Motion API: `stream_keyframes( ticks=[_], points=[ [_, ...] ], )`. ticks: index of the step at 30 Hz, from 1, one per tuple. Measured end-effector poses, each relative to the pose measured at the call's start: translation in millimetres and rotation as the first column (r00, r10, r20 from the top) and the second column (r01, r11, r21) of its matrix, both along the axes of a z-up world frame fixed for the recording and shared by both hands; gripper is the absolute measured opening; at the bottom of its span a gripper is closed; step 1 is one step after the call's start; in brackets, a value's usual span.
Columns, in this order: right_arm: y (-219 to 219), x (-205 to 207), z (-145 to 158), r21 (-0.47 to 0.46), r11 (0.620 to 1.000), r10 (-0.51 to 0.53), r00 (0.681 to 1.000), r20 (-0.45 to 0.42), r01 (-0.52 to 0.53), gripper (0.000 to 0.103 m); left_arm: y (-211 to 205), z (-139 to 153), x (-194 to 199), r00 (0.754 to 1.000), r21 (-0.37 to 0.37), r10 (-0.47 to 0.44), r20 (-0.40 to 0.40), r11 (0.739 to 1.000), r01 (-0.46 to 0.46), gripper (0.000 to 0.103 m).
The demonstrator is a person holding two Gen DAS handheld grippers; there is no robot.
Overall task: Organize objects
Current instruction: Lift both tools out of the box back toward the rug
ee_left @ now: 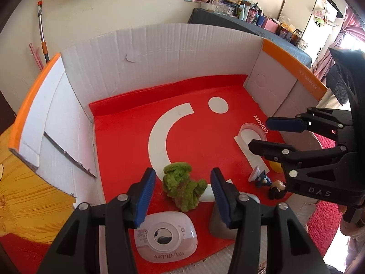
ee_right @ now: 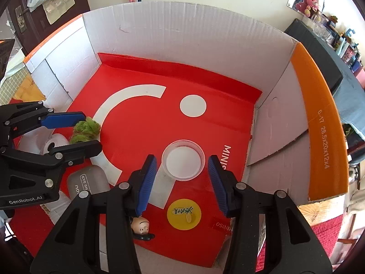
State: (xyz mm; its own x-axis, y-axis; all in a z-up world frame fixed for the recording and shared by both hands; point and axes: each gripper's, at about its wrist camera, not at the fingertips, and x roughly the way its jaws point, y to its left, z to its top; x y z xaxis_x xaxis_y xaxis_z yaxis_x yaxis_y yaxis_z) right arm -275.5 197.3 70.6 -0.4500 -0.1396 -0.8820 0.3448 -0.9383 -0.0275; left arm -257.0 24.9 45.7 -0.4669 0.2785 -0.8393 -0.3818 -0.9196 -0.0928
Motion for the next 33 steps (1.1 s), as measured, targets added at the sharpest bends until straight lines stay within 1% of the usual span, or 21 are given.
stream_keyframes(
  ticks=[1,6,8,9,10,13,14,16,21,23,25,30,33],
  points=[
    [0,0,2,-0.001,1.000,0.000,1.000,-0.007,0.000,0.046,0,3,3,1.000,-0.006,0.002,-0.017,1.000,-0.003,0.058],
    [3,7,15,-0.031,1.000,-0.003,0.999,-0.044,0.002,0.050,-4,17,12,0.997,0.001,0.028,-0.073,1.000,-0.028,0.059],
    [0,9,20,-0.025,1.000,-0.007,0.997,-0.080,0.005,0.058,-5,24,17,0.994,0.003,0.040,-0.103,0.999,-0.039,0.062],
    [-2,15,24,-0.026,1.000,-0.007,0.995,-0.097,0.004,0.059,-6,27,20,0.992,0.002,0.045,-0.122,0.999,-0.045,0.065],
    [-11,32,29,-0.032,0.999,-0.005,0.994,-0.111,0.002,0.059,-6,31,24,0.989,0.003,0.049,-0.142,0.999,-0.049,0.067],
    [-9,49,40,-0.056,0.998,-0.006,0.988,-0.154,-0.002,0.060,-8,41,35,0.981,0.011,0.061,-0.186,0.998,-0.060,0.068],
    [-9,54,43,-0.063,0.998,-0.006,0.986,-0.169,-0.004,0.062,-9,45,39,0.977,0.016,0.067,-0.202,0.998,-0.065,0.068],
    [-7,64,51,-0.078,0.997,-0.007,0.980,-0.199,-0.009,0.066,-9,52,48,0.967,0.018,0.078,-0.242,0.997,-0.076,0.075],
    [-6,87,69,-0.103,0.994,-0.004,0.962,-0.274,-0.026,0.071,-10,67,72,0.939,0.016,0.088,-0.332,0.996,-0.088,0.079],
    [-7,98,75,-0.107,0.994,-0.008,0.951,-0.309,-0.027,0.074,-9,71,81,0.927,0.021,0.103,-0.361,0.995,-0.102,0.082],
    [-5,110,82,-0.120,0.992,-0.016,0.939,-0.344,-0.027,0.074,-9,74,91,0.914,0.022,0.116,-0.390,0.993,-0.117,0.083],
    [-1,139,91,-0.125,0.992,-0.038,0.911,-0.410,-0.015,0.077,-14,77,115,0.891,0.050,0.158,-0.426,0.987,-0.151,0.084],
    [2,154,92,-0.145,0.989,-0.054,0.902,-0.429,-0.009,0.081,-18,77,130,0.880,0.079,0.182,-0.439,0.983,-0.164,0.089]
  ],
)
